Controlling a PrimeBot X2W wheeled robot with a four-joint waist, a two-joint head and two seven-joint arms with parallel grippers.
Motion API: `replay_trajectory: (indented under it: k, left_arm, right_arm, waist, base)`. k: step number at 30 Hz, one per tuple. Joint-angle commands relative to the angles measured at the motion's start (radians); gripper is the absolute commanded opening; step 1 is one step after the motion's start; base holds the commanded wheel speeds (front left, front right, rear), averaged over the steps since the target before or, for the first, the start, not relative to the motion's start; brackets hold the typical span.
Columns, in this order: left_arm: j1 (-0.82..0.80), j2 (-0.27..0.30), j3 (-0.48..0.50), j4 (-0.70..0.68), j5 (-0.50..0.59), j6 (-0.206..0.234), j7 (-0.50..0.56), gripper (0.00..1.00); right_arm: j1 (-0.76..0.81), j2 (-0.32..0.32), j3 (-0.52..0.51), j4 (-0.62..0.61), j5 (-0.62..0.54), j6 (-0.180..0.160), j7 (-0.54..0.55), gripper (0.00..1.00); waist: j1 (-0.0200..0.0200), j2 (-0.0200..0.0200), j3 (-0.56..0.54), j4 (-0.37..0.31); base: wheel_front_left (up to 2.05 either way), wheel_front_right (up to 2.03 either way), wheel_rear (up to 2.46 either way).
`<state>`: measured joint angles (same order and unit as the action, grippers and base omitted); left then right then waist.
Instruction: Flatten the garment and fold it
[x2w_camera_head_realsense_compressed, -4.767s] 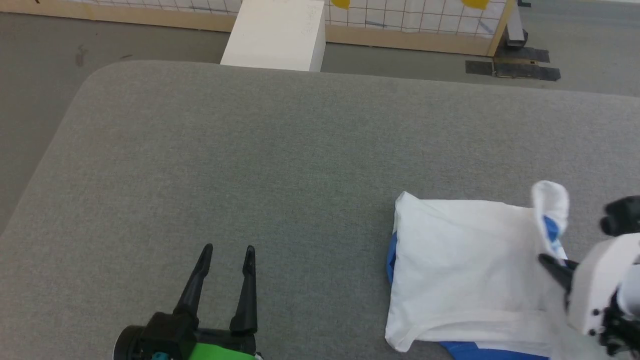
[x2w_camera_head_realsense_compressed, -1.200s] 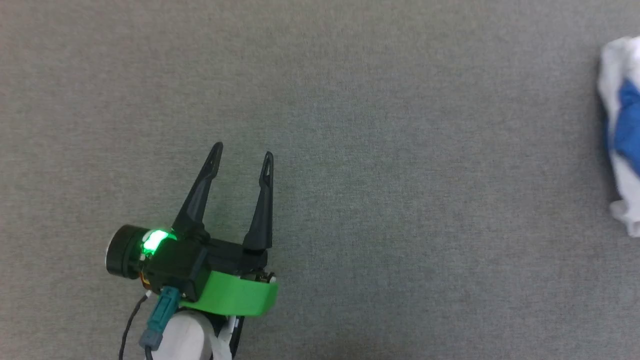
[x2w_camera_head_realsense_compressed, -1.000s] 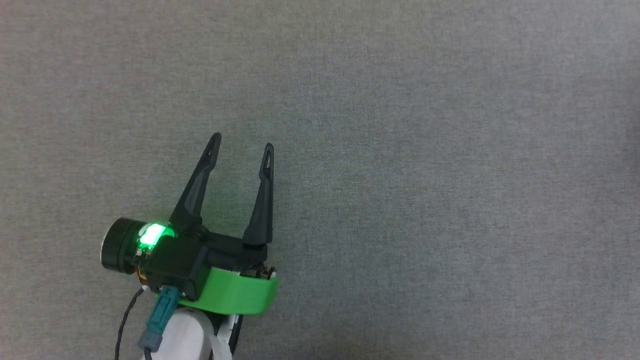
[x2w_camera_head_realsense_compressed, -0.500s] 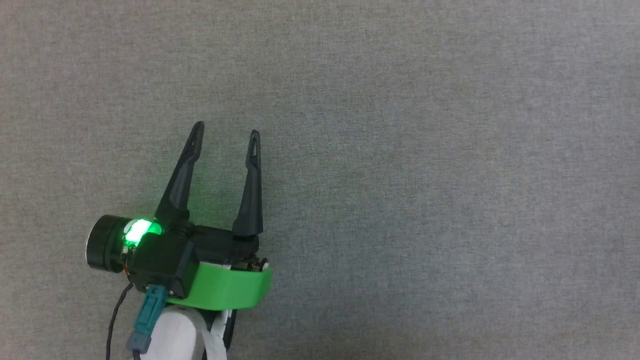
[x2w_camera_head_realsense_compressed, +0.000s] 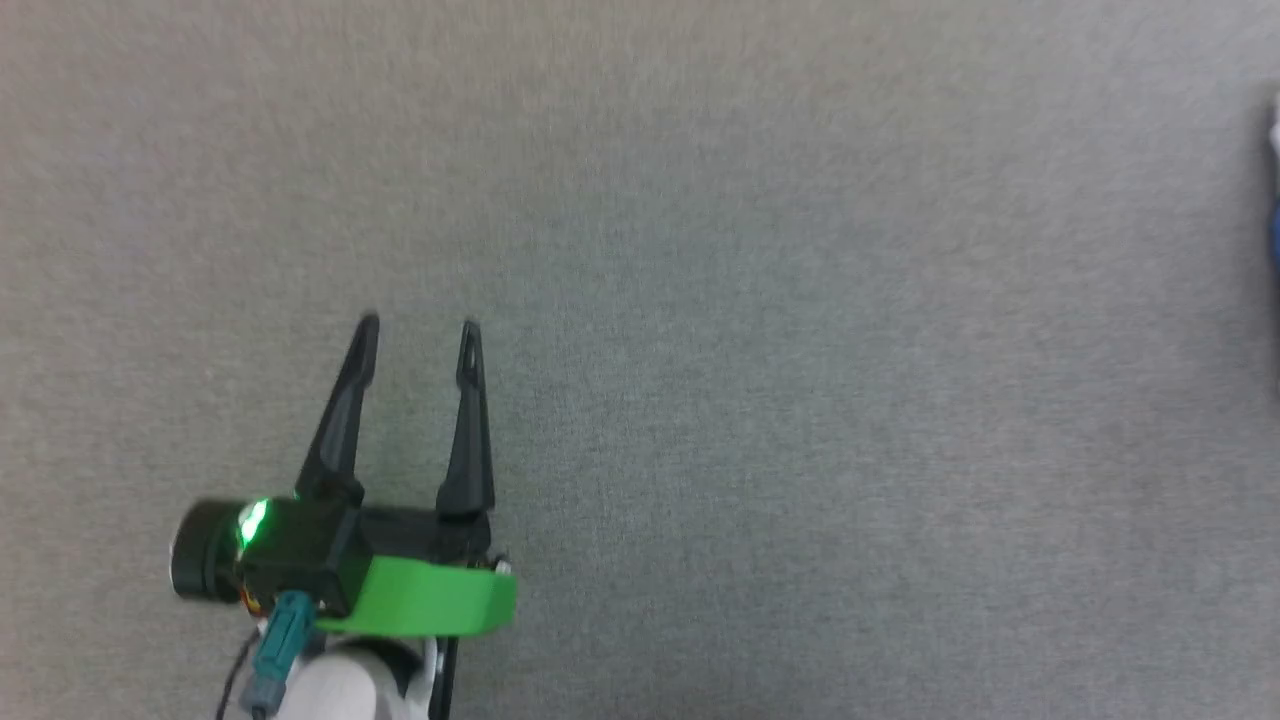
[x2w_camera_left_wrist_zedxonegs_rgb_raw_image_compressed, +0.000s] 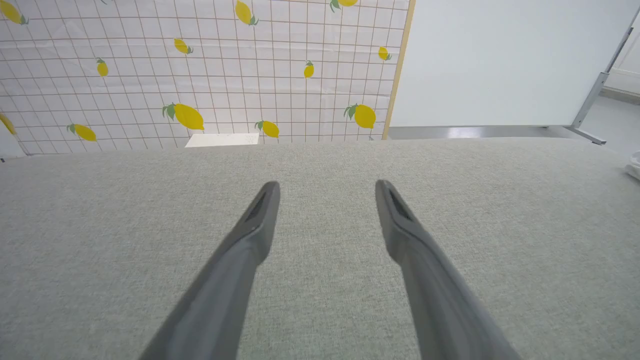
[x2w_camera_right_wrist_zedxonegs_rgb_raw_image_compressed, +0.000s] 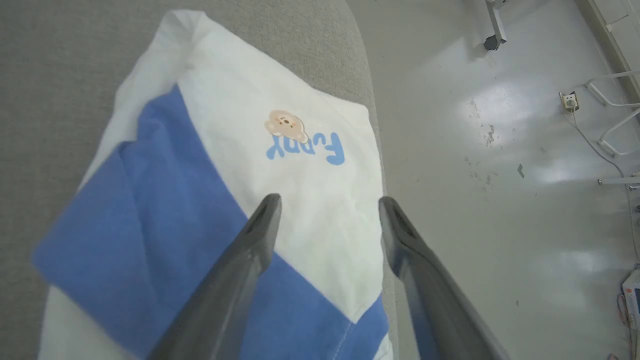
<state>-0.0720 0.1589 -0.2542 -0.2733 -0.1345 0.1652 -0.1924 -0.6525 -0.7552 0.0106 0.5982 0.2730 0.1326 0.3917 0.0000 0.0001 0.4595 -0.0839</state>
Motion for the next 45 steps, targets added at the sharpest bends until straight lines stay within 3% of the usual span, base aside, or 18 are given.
replay_trajectory:
  k: [1, 7, 13, 20, 28, 35, 45]
  left_arm:
    - [0.023, 0.004, 0.005, 0.009, -0.015, 0.004, -0.004, 1.00]
    - [0.083, 0.016, 0.010, 0.036, -0.044, 0.001, 0.013, 1.00]
    - [0.126, 0.027, 0.007, 0.046, -0.063, -0.005, 0.023, 1.00]
    - [0.157, 0.014, -0.007, 0.078, -0.084, -0.009, 0.004, 1.00]
    - [0.176, -0.001, -0.022, 0.134, -0.094, -0.013, -0.029, 1.00]
    - [0.184, -0.019, -0.050, 0.193, -0.085, -0.025, -0.056, 1.00]
    - [0.218, -0.030, -0.039, 0.246, -0.087, -0.035, -0.068, 1.00]
  right_arm:
    - [0.023, 0.025, 0.011, -0.013, 0.015, -0.002, -0.012, 1.00]
    - [0.108, 0.156, -0.028, -0.074, 0.103, -0.002, -0.057, 1.00]
    - [0.238, 0.276, -0.089, -0.238, 0.120, -0.002, -0.146, 1.00]
    - [0.442, 0.402, -0.127, -0.512, 0.045, -0.002, -0.212, 1.00]
    - [0.634, 0.568, -0.161, -0.733, -0.098, -0.002, -0.302, 1.00]
    - [0.765, 0.678, -0.163, -0.759, -0.254, -0.002, -0.402, 1.00]
    - [0.819, 0.705, -0.160, -0.706, -0.268, -0.002, -0.449, 1.00]
  waist:
    - [0.0000, -0.0001, -0.125, -0.019]
    - [0.0000, -0.0001, -0.253, -0.019]
    - [0.0000, -0.0001, -0.322, 0.004]
    - [0.0000, -0.0001, -0.367, 0.036]
    - [0.0000, -0.0001, -0.379, 0.076]
    - [0.0000, -0.0001, -0.390, 0.108]
    - [0.0000, -0.0001, -0.411, 0.114]
  base:
    - [0.00, 0.00, 0.00]
    - [0.00, 0.00, 0.00]
    - [0.00, 0.00, 0.00]
    - [0.00, 0.00, 0.00]
    - [0.00, 0.00, 0.00]
    - [0.00, 0.00, 0.00]
    - [0.00, 0.00, 0.00]
